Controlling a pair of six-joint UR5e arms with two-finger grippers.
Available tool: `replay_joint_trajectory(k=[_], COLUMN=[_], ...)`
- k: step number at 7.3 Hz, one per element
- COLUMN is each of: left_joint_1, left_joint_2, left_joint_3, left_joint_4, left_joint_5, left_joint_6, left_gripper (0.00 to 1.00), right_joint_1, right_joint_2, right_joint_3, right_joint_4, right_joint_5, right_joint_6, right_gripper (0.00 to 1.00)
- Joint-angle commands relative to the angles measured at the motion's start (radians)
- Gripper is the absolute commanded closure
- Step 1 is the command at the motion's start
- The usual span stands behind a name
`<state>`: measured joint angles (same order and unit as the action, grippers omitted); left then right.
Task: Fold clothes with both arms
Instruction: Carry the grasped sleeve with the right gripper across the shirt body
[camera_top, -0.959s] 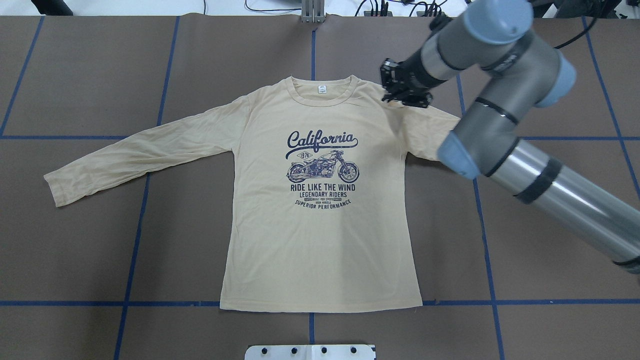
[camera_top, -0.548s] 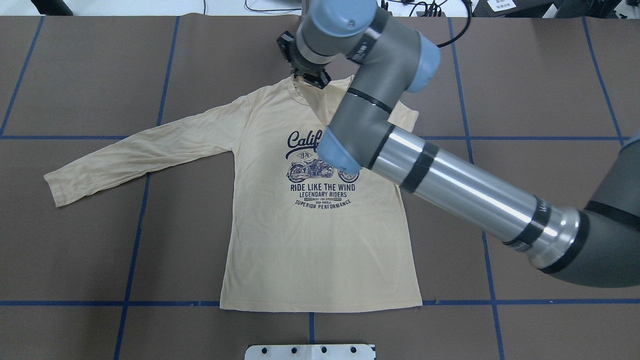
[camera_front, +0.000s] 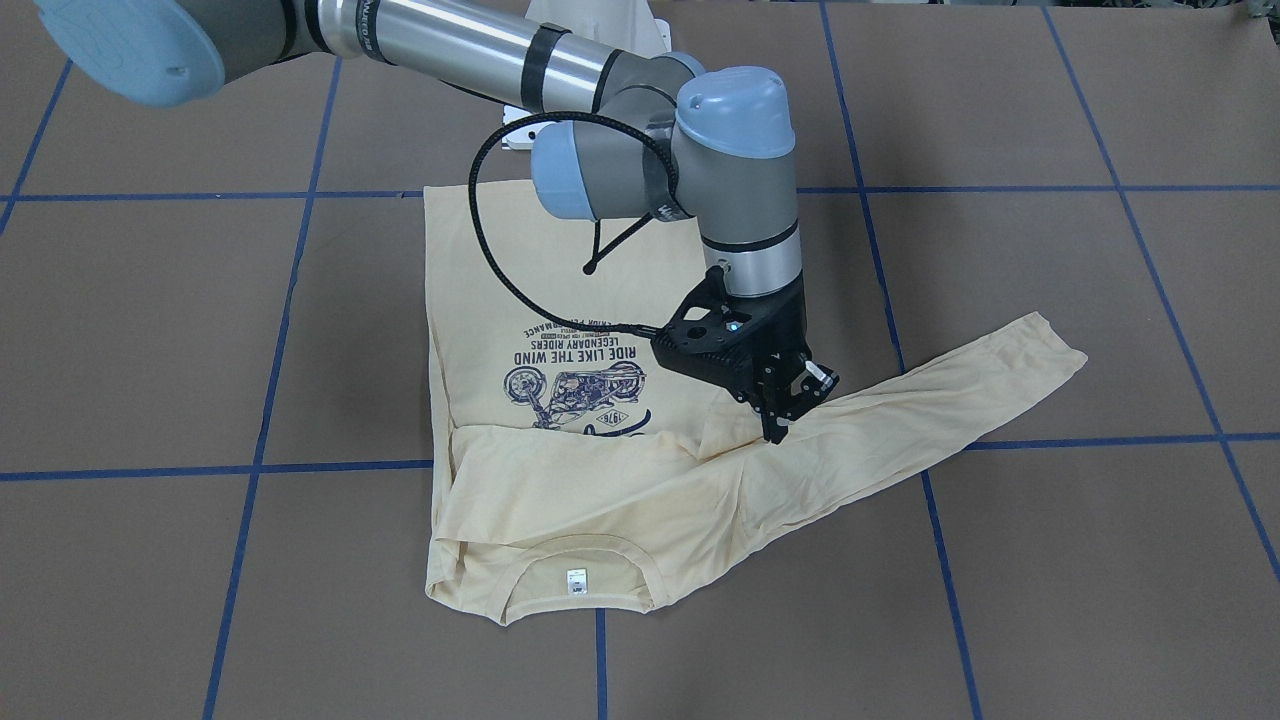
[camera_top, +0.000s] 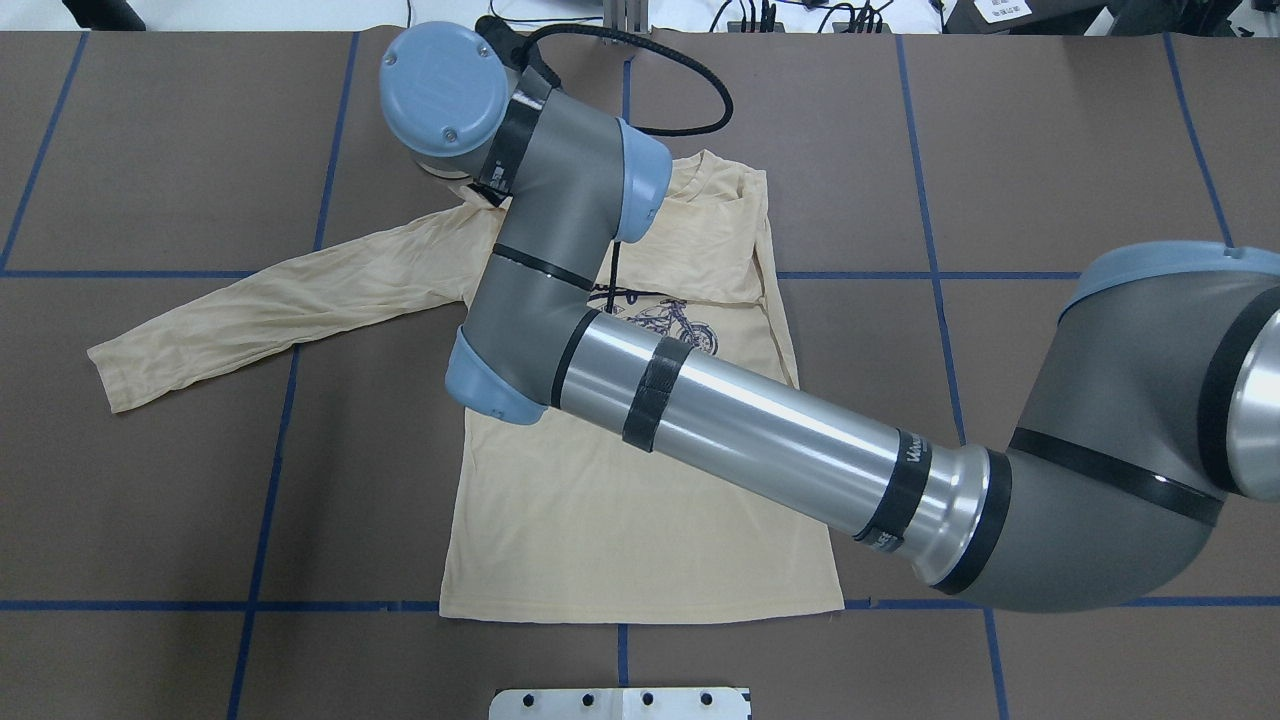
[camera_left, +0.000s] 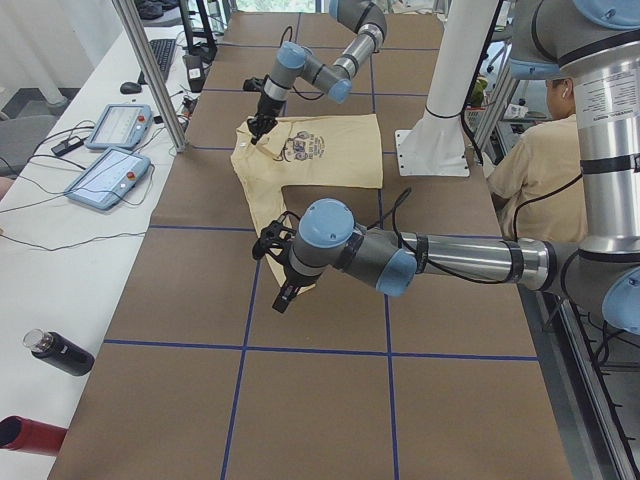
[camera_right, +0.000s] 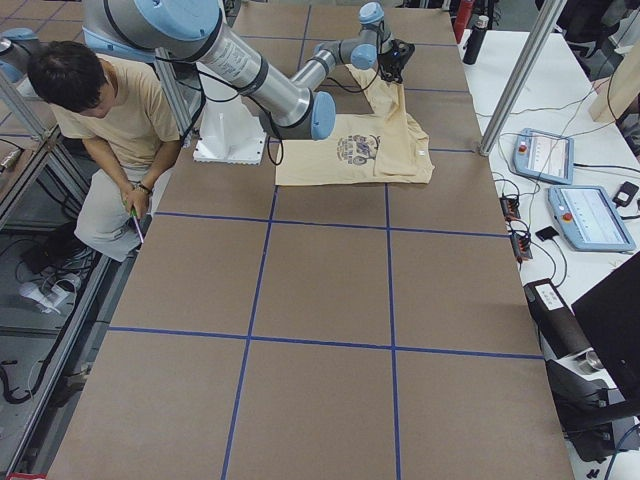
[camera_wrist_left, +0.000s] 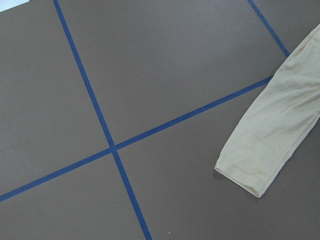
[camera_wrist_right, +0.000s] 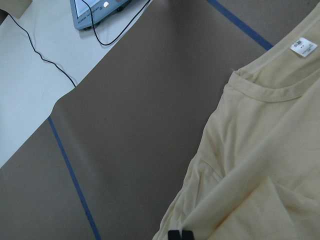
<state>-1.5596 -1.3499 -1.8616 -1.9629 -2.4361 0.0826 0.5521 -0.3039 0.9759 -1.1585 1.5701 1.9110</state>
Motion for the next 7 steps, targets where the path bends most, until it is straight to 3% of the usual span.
replay_joint_trajectory(k=[1,2,3,4,5,6,7], left_joint_1=[0.004,0.004,0.004,0.006,0.019,0.032,0.127], left_joint_2=[0.000,0.002,0.002,0.002,0.002,-0.011,-0.030], left_joint_3=[0.002,0.016,0.021,0.022,0.048,0.044,0.047], left_joint_4=[-0.001,-0.001,-0.002,-0.001,-0.001,-0.008,-0.099], left_joint_5=[-0.004,-0.020,-0.050,-0.084,-0.168,-0.182,-0.157], left_joint_6=[0.003,0.005,0.005,0.000,-0.015,-0.152,-0.235], left_gripper=[0.00,0.00,0.00,0.00,0.00,0.00,0.00], right_joint_1=[-0.027,-0.026,-0.024,-0.024,-0.024,-0.020,-0.005], right_joint_2=[0.011,0.038,0.087,0.097,0.103,0.110,0.109], right_joint_3=[-0.017,-0.073,-0.147,-0.152,-0.152,-0.151,-0.134], right_joint_4=[0.015,0.098,0.108,0.108,0.108,0.106,0.094], right_joint_5=[-0.015,-0.018,-0.022,-0.037,-0.038,-0.032,0.011], right_joint_6=[-0.013,-0.013,-0.013,-0.007,-0.006,0.008,0.011], right_gripper=[0.84,0.56,0.21,0.01,0.00,0.00,0.00])
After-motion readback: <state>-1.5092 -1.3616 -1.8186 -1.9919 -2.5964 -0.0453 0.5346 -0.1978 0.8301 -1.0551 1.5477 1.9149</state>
